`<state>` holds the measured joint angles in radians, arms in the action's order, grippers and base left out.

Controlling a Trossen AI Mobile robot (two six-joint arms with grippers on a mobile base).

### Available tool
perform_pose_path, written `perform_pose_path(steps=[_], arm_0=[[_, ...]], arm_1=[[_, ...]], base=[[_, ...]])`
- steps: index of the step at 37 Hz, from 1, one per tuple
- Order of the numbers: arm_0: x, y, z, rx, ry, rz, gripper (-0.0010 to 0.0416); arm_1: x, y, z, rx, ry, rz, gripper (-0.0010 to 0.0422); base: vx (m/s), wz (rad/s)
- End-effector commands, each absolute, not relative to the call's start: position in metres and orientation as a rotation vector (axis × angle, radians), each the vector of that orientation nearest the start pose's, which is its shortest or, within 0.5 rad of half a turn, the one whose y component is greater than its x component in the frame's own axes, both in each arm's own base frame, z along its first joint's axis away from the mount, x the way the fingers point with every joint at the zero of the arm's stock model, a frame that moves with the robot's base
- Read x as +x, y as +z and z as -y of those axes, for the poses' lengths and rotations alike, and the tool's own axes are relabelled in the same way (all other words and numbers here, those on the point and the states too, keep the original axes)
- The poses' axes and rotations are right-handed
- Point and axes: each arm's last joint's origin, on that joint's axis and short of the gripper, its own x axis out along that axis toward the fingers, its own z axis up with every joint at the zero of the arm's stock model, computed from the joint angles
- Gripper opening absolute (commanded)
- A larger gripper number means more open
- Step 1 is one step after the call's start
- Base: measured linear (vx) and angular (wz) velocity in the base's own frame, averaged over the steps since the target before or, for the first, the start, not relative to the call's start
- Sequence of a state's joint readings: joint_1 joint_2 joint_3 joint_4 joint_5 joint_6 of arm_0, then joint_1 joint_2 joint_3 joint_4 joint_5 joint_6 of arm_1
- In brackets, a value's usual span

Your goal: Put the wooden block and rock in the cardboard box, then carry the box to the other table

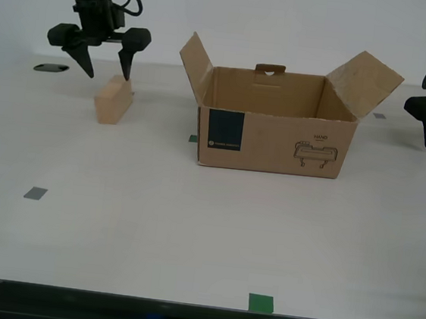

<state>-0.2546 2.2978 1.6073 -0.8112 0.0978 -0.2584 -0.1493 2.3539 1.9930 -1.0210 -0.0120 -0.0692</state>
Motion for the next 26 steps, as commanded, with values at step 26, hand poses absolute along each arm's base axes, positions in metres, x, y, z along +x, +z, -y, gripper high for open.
perform_pose_path(steps=[26], arm_0=[[0.414,0.0948,0.1106,-0.094,-0.091,-1.536,0.0316]], arm_1=[[0.4735,0.1658,0.0744,0.076,-0.034,-1.325,0.0359]], base=[[0.0,0.0]])
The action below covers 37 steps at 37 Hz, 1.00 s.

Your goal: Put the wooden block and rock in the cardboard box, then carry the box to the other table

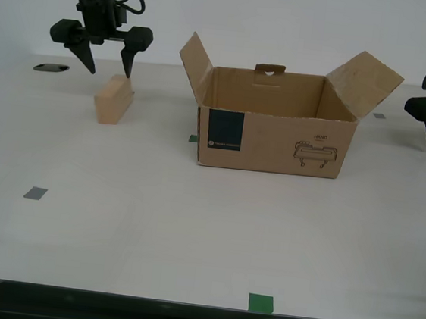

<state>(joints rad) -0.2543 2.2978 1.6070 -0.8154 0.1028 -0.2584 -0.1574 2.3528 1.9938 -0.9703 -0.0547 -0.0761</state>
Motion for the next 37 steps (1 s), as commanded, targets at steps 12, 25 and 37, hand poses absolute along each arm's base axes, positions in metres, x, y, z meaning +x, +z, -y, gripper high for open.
perform_pose_path(steps=[12,25,37], arm_0=[[0.414,0.095,0.11,-0.091,-0.094,-1.536,0.0314],[0.415,0.095,0.11,-0.091,-0.096,-1.529,0.0313],[0.414,0.094,0.11,-0.089,-0.096,-1.534,0.0313]], arm_1=[[0.468,0.155,0.076,0.083,-0.037,-1.36,0.0359],[0.472,0.143,0.077,0.06,-0.029,-1.296,0.0359],[0.477,0.107,0.078,0.045,-0.019,-1.385,0.0359]], base=[[0.0,0.0],[0.0,0.0],[0.0,0.0]])
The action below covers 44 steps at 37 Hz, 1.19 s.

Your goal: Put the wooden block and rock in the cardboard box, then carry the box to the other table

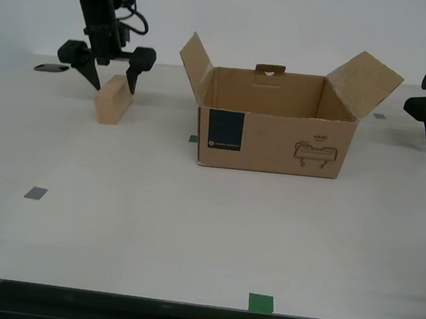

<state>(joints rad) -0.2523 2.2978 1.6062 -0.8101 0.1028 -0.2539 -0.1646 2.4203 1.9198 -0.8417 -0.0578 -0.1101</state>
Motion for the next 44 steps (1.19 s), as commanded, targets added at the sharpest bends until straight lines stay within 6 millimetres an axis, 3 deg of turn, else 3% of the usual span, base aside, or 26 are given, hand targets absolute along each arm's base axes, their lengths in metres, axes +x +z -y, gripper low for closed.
perform_pose_path(steps=[1,3,11,44], arm_0=[[0.414,0.094,0.11,-0.088,-0.096,-1.536,0.0313],[0.413,0.094,0.11,-0.087,-0.095,-1.541,0.0312],[0.413,0.094,0.11,-0.085,-0.097,-1.543,0.0308],[0.416,0.094,0.112,-0.098,-0.099,-1.508,0.0304]], arm_1=[[0.477,0.106,0.079,0.04,-0.02,-1.388,0.0359],[0.478,0.101,0.079,0.027,-0.018,-1.387,0.0359],[0.484,0.119,0.08,0.016,-0.016,-1.348,0.0359],[0.482,0.114,0.08,0.016,-0.011,-1.374,0.0359]], base=[[0.0,0.0],[0.0,0.0],[0.0,0.0],[0.0,0.0]])
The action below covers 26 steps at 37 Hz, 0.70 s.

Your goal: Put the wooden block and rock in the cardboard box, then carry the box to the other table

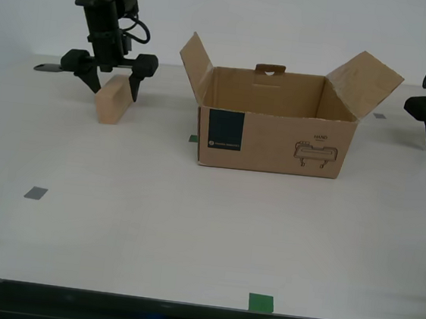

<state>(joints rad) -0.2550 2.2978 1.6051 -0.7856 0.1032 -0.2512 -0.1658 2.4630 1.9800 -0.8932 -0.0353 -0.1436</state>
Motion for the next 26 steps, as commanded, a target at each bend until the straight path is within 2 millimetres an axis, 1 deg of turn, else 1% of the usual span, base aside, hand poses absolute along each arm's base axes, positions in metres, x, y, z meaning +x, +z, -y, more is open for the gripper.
perform_pose_path(steps=[1,5,12,26], arm_0=[[0.4165,0.0937,0.1119,-0.101,-0.096,-1.507,0.0303],[0.4166,0.0937,0.112,-0.106,-0.091,-1.507,0.0302],[0.4172,0.0938,0.1121,-0.116,-0.084,-1.501,0.0315],[0.4172,0.0916,0.1121,-0.136,-0.071,-1.49,0.03]], arm_1=[[0.4823,0.1142,0.0801,0.017,-0.012,-1.374,0.0359],[0.4823,0.1142,0.0801,0.018,-0.013,-1.374,0.0359],[0.4821,0.1141,0.08,0.022,-0.016,-1.376,0.0359],[0.4819,0.1141,0.08,0.022,-0.015,-1.378,0.0359]], base=[[0.0,0.0],[0.0,0.0],[0.0,0.0],[0.0,0.0]])
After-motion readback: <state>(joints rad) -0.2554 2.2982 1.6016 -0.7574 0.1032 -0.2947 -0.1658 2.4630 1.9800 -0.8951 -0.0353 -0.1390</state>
